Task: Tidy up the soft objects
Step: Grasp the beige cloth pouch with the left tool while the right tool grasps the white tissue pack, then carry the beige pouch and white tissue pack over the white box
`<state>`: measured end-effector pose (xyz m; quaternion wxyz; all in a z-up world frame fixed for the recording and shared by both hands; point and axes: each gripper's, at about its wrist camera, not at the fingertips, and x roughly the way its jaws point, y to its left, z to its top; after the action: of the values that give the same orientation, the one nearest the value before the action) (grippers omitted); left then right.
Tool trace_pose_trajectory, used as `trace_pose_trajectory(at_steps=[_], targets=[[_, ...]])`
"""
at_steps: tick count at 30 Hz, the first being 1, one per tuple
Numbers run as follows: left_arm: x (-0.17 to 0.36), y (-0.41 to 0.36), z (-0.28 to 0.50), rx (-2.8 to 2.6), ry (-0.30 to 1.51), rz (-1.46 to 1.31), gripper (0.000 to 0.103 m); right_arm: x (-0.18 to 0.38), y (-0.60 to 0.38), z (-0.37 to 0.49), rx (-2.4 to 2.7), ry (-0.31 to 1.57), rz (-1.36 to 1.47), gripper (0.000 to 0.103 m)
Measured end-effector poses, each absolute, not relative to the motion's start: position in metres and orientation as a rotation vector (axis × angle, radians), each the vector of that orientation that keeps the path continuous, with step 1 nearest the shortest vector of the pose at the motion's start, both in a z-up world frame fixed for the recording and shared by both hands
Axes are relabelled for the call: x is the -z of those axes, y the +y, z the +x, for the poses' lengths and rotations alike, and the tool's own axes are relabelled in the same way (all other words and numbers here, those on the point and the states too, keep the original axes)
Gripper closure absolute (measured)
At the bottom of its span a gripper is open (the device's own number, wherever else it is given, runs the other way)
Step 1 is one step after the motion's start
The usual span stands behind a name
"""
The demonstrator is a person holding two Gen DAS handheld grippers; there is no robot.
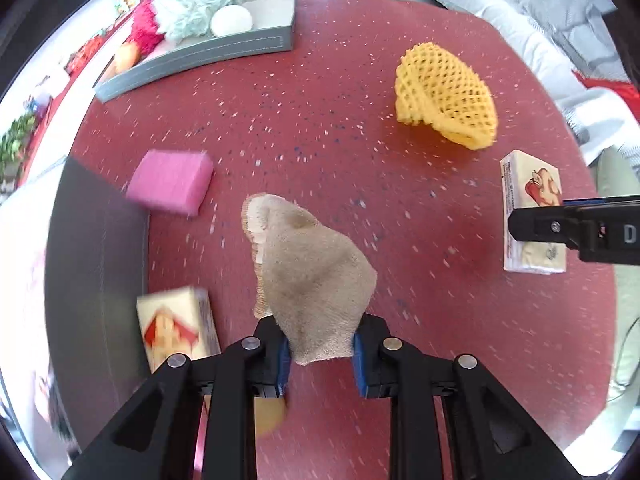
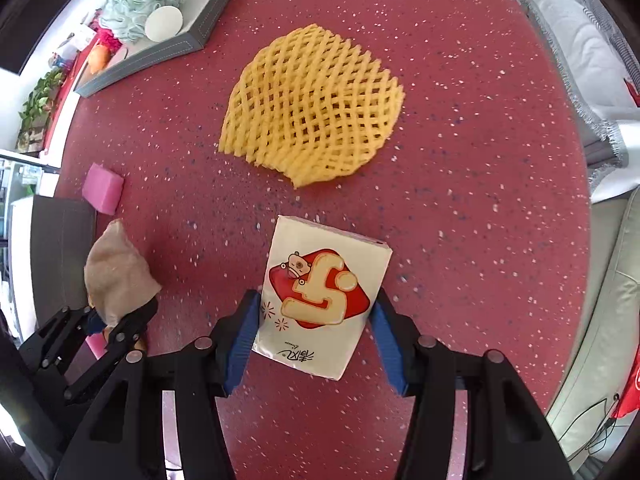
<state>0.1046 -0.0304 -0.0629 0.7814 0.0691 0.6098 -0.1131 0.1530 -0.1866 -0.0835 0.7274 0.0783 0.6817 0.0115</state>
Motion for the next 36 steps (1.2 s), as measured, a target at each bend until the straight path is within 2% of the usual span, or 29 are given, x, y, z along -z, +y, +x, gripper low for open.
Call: trace_pose_trajectory(at_steps=[11, 24, 36], targets=[[0.019, -0.009, 0.046, 0.241, 1.357, 0.119, 0.077, 0.042, -0.199, 0.119, -0.096, 1.466, 0.092, 0.045], [-0.045, 0.051, 0.02, 0.155, 1.278, 0.026, 0.077, -0.012, -0.122, 0.084, -0.212, 1.37, 0.049, 0.045], [-0.056, 0.145, 0.001, -0.001, 1.267, -0.109, 0.077, -0.04, -0.019, 0.07, -0.392, 1.322, -0.147, 0.045]])
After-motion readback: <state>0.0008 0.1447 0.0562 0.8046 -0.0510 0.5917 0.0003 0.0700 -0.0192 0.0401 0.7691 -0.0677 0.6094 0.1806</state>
